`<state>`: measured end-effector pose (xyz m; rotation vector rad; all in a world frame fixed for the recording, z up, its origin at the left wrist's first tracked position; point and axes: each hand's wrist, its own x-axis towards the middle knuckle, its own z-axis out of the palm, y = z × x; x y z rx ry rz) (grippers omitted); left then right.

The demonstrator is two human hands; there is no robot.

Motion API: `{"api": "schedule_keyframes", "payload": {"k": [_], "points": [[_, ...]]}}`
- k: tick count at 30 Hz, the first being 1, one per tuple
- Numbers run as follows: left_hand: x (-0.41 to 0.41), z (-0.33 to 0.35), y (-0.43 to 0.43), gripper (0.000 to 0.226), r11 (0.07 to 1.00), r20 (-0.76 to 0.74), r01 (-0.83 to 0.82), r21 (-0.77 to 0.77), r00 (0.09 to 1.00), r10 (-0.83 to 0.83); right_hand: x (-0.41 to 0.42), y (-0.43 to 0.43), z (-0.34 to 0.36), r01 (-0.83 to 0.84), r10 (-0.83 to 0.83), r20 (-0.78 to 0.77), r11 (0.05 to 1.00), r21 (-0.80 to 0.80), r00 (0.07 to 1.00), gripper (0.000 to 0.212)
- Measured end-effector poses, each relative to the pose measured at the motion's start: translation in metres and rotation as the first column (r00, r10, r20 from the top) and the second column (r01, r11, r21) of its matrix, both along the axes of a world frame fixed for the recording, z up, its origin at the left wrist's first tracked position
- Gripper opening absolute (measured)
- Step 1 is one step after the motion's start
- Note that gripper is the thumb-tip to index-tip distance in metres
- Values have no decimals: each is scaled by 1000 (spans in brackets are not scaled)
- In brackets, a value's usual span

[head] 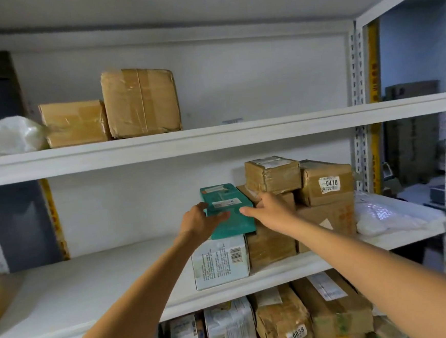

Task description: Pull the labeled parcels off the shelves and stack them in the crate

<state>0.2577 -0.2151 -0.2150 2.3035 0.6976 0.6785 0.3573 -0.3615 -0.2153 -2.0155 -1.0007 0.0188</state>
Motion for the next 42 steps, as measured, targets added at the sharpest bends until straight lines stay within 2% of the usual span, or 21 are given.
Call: {"api": "schedule_keyframes", "payload": {"k": [2,4,5,7,9,11,13,15,20,25,28,33,39,42], "points": [[7,-2,-1,50,997,76,-2,-74,997,7,3,13,-4,20,-16,-64,999,50,998,40],[10,-3,-2,54,988,125,-45,-150,990,64,4,22,-7,89,-81,-86,993,83,993,19],[11,-3,-2,55,982,120,-87,-167,987,108,3,24,-6,138,-130,-86,985,100,988,18],[13,-4,2,52,972,74,-161,-171,982,175,3,27,-7,215,-196,-124,964,156,973,30],[13,-8,5,48,967,62,-163,-197,982,178,2,28,-11,244,-198,-221,947,207,955,30],[12,-13,5,44,955,109,-129,-268,981,164,0,27,-17,254,-164,-320,930,265,933,27],[7,-20,2,45,926,193,-66,-373,970,147,-5,22,-24,232,-112,-369,926,299,922,35],[-1,-28,-2,52,918,255,-8,-398,960,119,-10,16,-30,192,-76,-350,931,310,934,39],[-25,-44,-18,59,941,376,50,-335,923,85,-18,5,-45,166,-57,-343,940,296,937,42],[-44,-53,-23,55,933,456,153,-324,890,13,-34,-7,-44,106,8,-340,943,316,940,81],[-50,-60,-27,54,931,480,163,-327,877,16,-46,-7,-46,62,39,-312,949,308,949,78],[-63,-72,-19,48,879,609,279,-386,793,16,-60,-6,-46,41,26,-246,964,263,969,67],[-79,-88,-9,43,860,606,280,-427,795,42,-83,-9,-48,-19,66,-179,967,253,982,94],[-86,-96,-10,38,861,594,297,-412,804,6,-87,-11,-56,-49,90,-167,971,235,982,96]]}}
